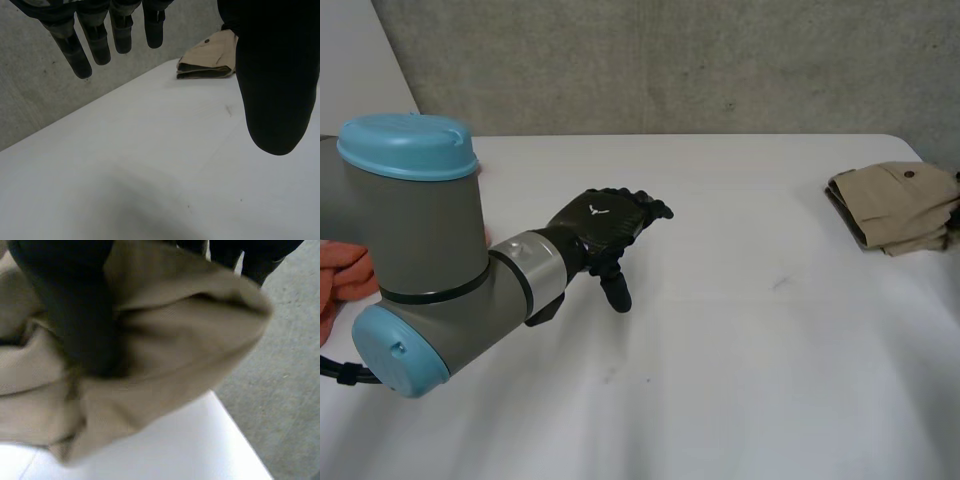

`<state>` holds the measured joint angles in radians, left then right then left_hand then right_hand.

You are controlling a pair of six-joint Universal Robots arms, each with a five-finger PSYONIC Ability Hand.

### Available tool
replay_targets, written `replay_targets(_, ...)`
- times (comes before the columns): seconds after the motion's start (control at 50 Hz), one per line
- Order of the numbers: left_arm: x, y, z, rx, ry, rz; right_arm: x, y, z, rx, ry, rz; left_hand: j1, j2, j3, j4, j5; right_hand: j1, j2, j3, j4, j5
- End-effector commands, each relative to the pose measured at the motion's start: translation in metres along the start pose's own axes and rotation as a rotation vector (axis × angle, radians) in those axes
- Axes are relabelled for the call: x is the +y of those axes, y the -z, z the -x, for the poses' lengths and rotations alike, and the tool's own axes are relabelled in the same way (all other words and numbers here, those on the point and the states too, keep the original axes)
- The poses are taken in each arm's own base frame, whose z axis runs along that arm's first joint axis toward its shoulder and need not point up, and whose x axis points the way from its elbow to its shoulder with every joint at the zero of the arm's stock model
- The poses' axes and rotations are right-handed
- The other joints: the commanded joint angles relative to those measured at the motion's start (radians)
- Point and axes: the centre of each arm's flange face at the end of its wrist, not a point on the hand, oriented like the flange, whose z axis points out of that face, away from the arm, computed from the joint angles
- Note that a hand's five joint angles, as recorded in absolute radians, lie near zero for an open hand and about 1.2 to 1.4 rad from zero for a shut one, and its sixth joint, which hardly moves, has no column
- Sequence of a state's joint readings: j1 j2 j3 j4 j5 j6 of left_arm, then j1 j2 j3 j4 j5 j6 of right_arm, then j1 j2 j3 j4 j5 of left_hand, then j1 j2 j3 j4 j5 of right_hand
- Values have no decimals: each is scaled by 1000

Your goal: Fold the laundry.

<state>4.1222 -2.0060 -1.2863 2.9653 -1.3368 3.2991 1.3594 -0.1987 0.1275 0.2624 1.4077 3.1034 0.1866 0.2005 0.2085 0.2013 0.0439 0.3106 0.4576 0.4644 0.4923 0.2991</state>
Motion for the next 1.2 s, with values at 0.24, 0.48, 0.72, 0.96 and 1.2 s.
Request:
replay_targets(0.24,-7,6,6,-19,21,-18,-84,40,-41,394,571,76,0,-13,-21,-14,-31,-136,-283,-290,-318,-299)
replay_targets(0.48,-40,20,39,-140,-5,-171,-178,95,-3,353,522,-139,-12,-26,-34,-27,-44,-136,-283,-290,-318,-299)
replay_targets(0.72,-31,17,166,-481,-101,-224,-149,219,172,-407,326,-204,-12,-26,-34,-27,-44,-136,-283,-290,-318,-299)
replay_targets(0.96,88,2,298,-735,-368,175,-51,330,237,-772,450,-100,-12,-26,-34,-27,-44,-136,-283,-290,-318,-299)
replay_targets(1.2,149,-17,333,-767,-481,343,-20,339,224,-770,510,-7,920,906,898,905,888,-136,-283,-290,-318,-299)
